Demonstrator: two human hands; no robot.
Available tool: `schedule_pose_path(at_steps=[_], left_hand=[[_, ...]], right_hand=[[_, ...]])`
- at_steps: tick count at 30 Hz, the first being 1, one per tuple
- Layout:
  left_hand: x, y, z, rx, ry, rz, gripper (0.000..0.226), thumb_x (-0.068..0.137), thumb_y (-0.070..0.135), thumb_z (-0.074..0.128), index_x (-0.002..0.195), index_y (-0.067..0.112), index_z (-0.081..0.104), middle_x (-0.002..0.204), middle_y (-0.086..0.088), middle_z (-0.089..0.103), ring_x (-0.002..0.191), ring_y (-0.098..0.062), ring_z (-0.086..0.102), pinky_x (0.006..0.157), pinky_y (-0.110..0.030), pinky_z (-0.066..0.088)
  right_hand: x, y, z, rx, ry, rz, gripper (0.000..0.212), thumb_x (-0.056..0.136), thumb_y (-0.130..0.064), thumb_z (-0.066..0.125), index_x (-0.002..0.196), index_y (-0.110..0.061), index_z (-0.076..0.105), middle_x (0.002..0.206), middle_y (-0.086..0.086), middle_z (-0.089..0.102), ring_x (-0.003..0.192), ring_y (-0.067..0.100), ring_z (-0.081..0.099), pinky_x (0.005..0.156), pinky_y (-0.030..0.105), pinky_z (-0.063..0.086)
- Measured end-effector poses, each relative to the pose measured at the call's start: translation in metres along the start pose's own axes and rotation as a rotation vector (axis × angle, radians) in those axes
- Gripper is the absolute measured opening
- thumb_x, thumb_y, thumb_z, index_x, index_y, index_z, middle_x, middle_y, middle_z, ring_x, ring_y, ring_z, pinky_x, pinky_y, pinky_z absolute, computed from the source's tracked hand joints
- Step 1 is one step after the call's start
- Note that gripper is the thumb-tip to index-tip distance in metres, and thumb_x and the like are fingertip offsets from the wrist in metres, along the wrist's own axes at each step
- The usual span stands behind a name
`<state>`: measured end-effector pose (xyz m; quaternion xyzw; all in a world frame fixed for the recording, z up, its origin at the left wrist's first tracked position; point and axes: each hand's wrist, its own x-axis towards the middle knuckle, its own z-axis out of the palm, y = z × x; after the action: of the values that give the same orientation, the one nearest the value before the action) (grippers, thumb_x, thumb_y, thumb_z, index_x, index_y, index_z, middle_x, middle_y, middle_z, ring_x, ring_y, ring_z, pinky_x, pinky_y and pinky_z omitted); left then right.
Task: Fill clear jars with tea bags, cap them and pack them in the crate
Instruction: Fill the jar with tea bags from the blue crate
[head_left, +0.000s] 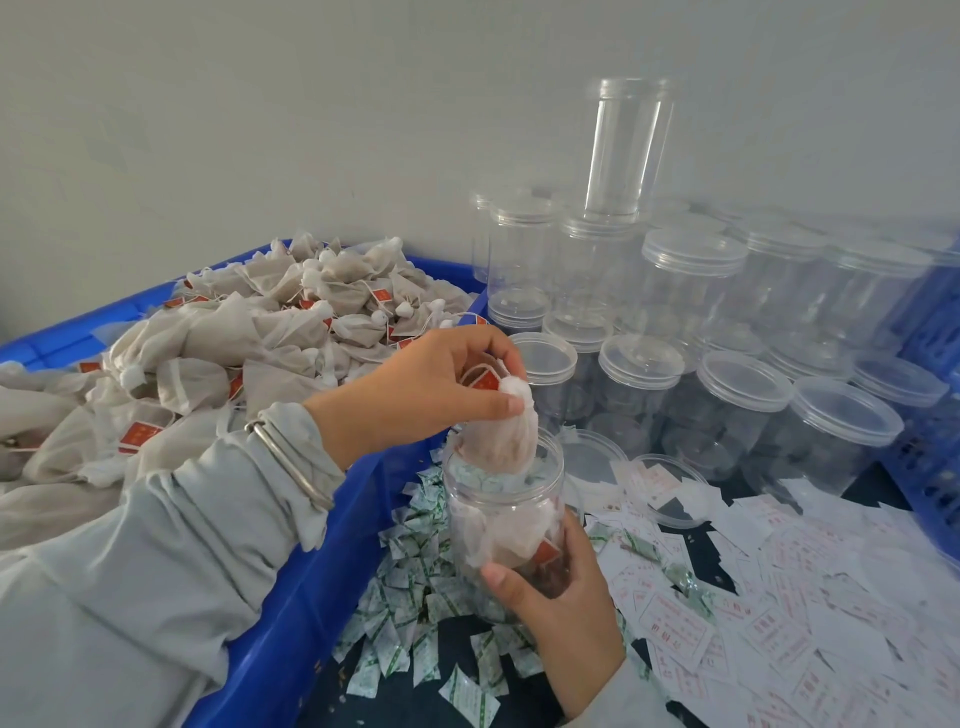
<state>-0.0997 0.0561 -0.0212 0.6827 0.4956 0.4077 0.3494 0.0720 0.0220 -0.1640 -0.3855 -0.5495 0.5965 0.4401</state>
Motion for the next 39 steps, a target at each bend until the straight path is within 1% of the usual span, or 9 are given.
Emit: schedule_pose_path(at_steps=[5, 11, 15, 19, 25, 31, 34, 36, 39], left_hand=[[0.002, -0.001, 0.000, -0.118, -0.013, -0.021, 0.019, 0.082, 0.004, 0.069, 0.083, 0.021, 0.061, 0.076, 0.001, 0.070, 0.070, -0.010, 0.062, 0.071, -0.023, 0.055], [0.000, -0.007, 0.000, 0.389, -0.074, -0.007, 0.018, 0.078, 0.020, 0.074, 0.082, 0.034, 0.063, 0.080, 0.013, 0.067, 0.065, 0.006, 0.056, 0.064, -0.008, 0.045], [0.000, -0.005, -0.001, 0.431, -0.105, -0.033, 0.008, 0.079, 0.021, 0.072, 0.078, 0.028, 0.071, 0.073, 0.006, 0.070, 0.059, 0.004, 0.058, 0.060, -0.007, 0.044], [-0.001, -0.002, 0.002, 0.477, -0.160, -0.053, 0.009, 0.082, 0.020, 0.071, 0.079, 0.027, 0.074, 0.060, 0.023, 0.064, 0.049, 0.011, 0.053, 0.052, -0.001, 0.036], [-0.001, 0.000, 0.004, 0.439, -0.235, -0.072, 0.012, 0.090, 0.025, 0.061, 0.089, 0.025, 0.074, 0.069, 0.020, 0.069, 0.049, 0.007, 0.050, 0.055, -0.003, 0.038], [0.015, -0.021, -0.033, 0.368, 0.274, -0.125, 0.023, 0.093, 0.012, 0.054, 0.083, 0.029, 0.066, 0.071, 0.017, 0.069, 0.059, 0.011, 0.056, 0.060, -0.010, 0.042], [0.019, -0.048, -0.058, 0.547, 0.478, -0.260, 0.024, 0.093, 0.009, 0.049, 0.103, 0.021, 0.067, 0.093, 0.010, 0.065, 0.071, -0.003, 0.057, 0.058, -0.014, 0.038], [0.018, -0.066, -0.067, 0.672, 0.437, -0.369, 0.029, 0.093, 0.008, 0.045, 0.112, 0.020, 0.064, 0.108, 0.001, 0.063, 0.072, -0.011, 0.058, 0.055, -0.017, 0.038], [0.018, -0.079, -0.065, 0.909, 0.184, -0.419, 0.033, 0.092, 0.008, 0.046, 0.120, 0.018, 0.061, 0.123, -0.003, 0.059, 0.092, -0.017, 0.059, 0.074, -0.024, 0.042]], right_hand=[[-0.001, -0.002, 0.000, -0.002, 0.009, -0.011, 0.093, 0.050, -0.035, 0.088, 0.133, -0.028, 0.046, 0.119, -0.006, 0.064, 0.102, 0.005, 0.064, 0.085, 0.021, 0.053], [0.000, -0.001, 0.000, 0.008, 0.008, 0.005, 0.098, 0.051, -0.030, 0.090, 0.137, -0.024, 0.042, 0.125, 0.000, 0.060, 0.103, 0.006, 0.064, 0.087, 0.022, 0.053], [0.000, -0.001, -0.001, 0.015, 0.007, 0.003, 0.100, 0.047, -0.034, 0.087, 0.136, -0.026, 0.043, 0.126, -0.001, 0.060, 0.105, 0.008, 0.063, 0.086, 0.021, 0.053], [0.000, -0.002, 0.001, 0.017, 0.020, 0.001, 0.096, 0.048, -0.037, 0.090, 0.133, -0.029, 0.045, 0.121, -0.005, 0.062, 0.101, 0.003, 0.064, 0.082, 0.018, 0.053], [0.000, -0.002, 0.001, 0.015, 0.026, 0.018, 0.101, 0.044, -0.045, 0.089, 0.134, -0.030, 0.045, 0.122, -0.006, 0.062, 0.105, 0.005, 0.063, 0.089, 0.024, 0.052], [-0.001, -0.003, 0.000, -0.017, 0.004, 0.035, 0.105, 0.045, -0.046, 0.087, 0.138, -0.028, 0.043, 0.128, -0.004, 0.059, 0.113, 0.012, 0.059, 0.101, 0.038, 0.047], [-0.003, -0.004, 0.000, -0.033, -0.001, 0.032, 0.105, 0.043, -0.047, 0.084, 0.138, -0.028, 0.043, 0.128, -0.005, 0.059, 0.114, 0.012, 0.059, 0.101, 0.037, 0.047], [-0.003, -0.005, 0.000, -0.039, -0.001, 0.031, 0.105, 0.043, -0.048, 0.083, 0.138, -0.029, 0.043, 0.128, -0.005, 0.059, 0.113, 0.011, 0.059, 0.100, 0.036, 0.048], [-0.004, -0.006, 0.000, -0.033, -0.001, 0.029, 0.104, 0.043, -0.044, 0.082, 0.138, -0.027, 0.043, 0.128, -0.005, 0.058, 0.113, 0.010, 0.059, 0.099, 0.033, 0.049]])
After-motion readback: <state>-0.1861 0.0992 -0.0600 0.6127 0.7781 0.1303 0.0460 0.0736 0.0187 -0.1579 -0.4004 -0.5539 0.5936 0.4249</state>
